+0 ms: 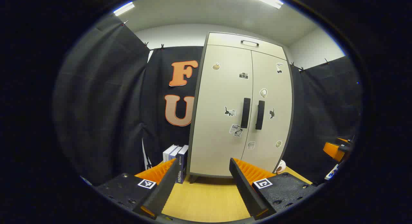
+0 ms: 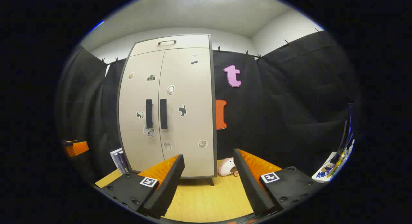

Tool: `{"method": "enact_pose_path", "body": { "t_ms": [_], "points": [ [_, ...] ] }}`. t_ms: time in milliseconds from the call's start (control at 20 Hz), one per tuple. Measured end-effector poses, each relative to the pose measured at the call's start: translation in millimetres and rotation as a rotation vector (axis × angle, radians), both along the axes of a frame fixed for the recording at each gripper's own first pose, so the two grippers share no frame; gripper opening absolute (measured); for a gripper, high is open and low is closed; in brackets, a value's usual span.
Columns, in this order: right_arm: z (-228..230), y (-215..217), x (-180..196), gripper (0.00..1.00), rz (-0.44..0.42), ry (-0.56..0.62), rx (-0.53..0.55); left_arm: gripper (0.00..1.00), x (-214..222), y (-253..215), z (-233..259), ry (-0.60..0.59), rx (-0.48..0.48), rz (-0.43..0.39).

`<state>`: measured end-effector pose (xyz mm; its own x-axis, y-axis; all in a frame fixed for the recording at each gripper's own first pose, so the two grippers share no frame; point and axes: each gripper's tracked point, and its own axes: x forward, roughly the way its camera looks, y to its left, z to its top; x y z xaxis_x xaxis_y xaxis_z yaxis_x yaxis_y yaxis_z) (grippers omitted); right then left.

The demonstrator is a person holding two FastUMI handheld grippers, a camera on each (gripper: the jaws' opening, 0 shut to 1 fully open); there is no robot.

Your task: Open the right door of the double-door shoe cabinet with the right hand, and open the left door with the left hand.

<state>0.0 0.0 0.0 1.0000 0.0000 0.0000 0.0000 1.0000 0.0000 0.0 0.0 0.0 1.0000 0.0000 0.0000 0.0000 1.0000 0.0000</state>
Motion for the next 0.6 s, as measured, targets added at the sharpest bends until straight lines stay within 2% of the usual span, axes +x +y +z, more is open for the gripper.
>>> {"method": "enact_pose_path", "body": {
  "t_ms": [200, 500, 550, 600],
  "points": [
    [-5.0, -9.7, -0.9, 1.0, -0.03, 0.022, 0.028, 0.95, -1.1, -3.8, 0.4, 0.001, 0.0, -0.008],
    [-1.2, -15.6, 3.1, 1.0, -0.043, 0.024, 0.011, 0.95, 2.2, -7.0, -13.1, 0.034, -0.011, 0.011],
    [-3.1, -15.7, 4.4, 0.93, -0.046, 0.032, 0.019, 0.95, 3.3, -6.5, -14.6, 0.037, -0.004, 0.017],
    [-7.2, -16.6, 5.7, 1.0, -0.05, 0.045, 0.026, 0.94, 3.9, -6.7, -16.7, 0.04, 0.002, 0.022]
  ]
}}
